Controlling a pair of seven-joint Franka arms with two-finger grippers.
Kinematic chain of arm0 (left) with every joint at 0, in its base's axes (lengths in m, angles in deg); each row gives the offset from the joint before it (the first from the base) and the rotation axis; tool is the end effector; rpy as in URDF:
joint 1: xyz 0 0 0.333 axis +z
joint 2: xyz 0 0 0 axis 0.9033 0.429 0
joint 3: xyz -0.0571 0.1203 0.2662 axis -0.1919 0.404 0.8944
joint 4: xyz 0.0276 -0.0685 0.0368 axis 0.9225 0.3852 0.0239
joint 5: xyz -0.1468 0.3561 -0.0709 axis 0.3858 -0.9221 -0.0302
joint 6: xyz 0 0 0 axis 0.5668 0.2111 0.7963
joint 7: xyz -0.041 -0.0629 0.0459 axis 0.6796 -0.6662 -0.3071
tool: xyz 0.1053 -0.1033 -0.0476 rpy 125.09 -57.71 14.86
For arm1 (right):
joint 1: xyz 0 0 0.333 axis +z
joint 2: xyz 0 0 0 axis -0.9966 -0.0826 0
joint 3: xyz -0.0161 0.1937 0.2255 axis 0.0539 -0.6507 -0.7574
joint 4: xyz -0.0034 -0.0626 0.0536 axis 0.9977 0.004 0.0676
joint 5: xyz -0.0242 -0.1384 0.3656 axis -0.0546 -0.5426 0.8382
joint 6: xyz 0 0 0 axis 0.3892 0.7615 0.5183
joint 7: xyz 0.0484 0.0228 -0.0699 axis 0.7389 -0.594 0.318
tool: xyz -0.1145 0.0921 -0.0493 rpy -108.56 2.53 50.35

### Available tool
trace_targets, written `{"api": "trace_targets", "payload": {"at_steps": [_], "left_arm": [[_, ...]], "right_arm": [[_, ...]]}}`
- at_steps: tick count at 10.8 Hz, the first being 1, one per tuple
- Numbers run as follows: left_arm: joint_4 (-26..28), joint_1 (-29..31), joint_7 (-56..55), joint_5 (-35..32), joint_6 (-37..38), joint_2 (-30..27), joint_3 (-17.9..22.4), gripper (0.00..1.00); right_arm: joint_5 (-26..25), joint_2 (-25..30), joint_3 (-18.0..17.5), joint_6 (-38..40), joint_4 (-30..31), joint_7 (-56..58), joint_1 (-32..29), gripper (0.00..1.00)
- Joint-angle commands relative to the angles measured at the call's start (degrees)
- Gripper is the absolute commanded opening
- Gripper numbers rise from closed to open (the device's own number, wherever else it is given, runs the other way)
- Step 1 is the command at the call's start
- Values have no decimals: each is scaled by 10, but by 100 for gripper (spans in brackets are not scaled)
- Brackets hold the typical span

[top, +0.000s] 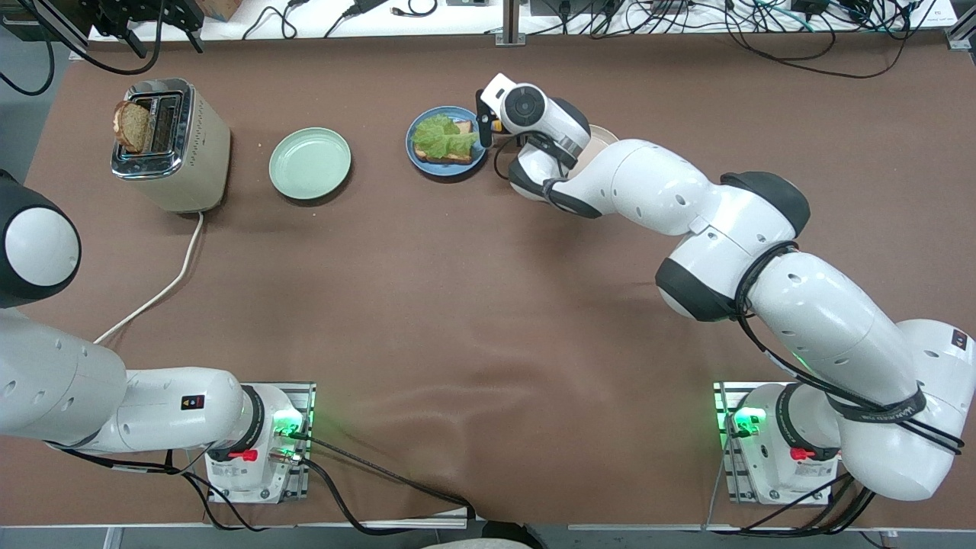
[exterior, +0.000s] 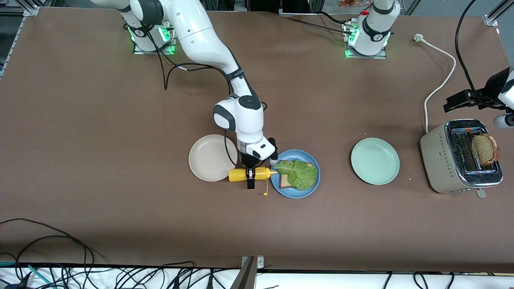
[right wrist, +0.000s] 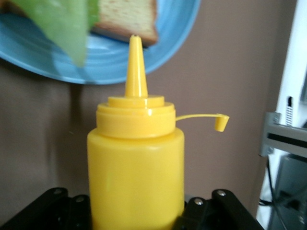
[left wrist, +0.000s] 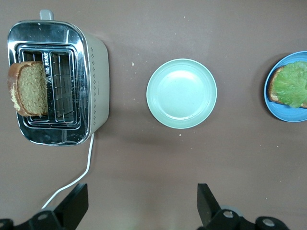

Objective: Make sandwich in blue plate with both arms
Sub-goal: 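Return the yellow bottle to its spot with the right gripper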

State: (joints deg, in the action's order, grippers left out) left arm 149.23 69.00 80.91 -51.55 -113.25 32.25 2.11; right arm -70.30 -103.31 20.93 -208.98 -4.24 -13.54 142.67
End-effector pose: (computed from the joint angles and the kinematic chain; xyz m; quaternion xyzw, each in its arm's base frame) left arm 0.5641 0.0347 0.5169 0.9961 0.0581 -0.0661 0.0001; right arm 0.6234 0.4928 0.1442 0.6494 0.6995 0.1965 0.2244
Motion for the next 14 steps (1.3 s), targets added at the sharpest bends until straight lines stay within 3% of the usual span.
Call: {"api": "trace_targets", "payload": {"at_steps": [1, 6, 7, 11, 14], "left_arm": [[-1, 6, 4, 1, 4, -2, -1, 100], [-8, 6, 5, -6, 4, 15, -1, 100], [-8, 6, 5, -7, 4, 15, -1, 100], [-9, 34, 15, -6, 3, 50, -1, 100], [-9, 51, 43, -9, -4, 66, 1, 100]], "right_arm": [[51, 85, 5, 86, -8, -4, -2, 0], [163, 216, 6, 298, 0, 23, -39, 0], [212, 245, 6, 342, 6, 43, -64, 0], [322, 306, 6, 509, 12, 208, -171, 0], [386, 331, 6, 571, 42, 355, -247, 0]]}}
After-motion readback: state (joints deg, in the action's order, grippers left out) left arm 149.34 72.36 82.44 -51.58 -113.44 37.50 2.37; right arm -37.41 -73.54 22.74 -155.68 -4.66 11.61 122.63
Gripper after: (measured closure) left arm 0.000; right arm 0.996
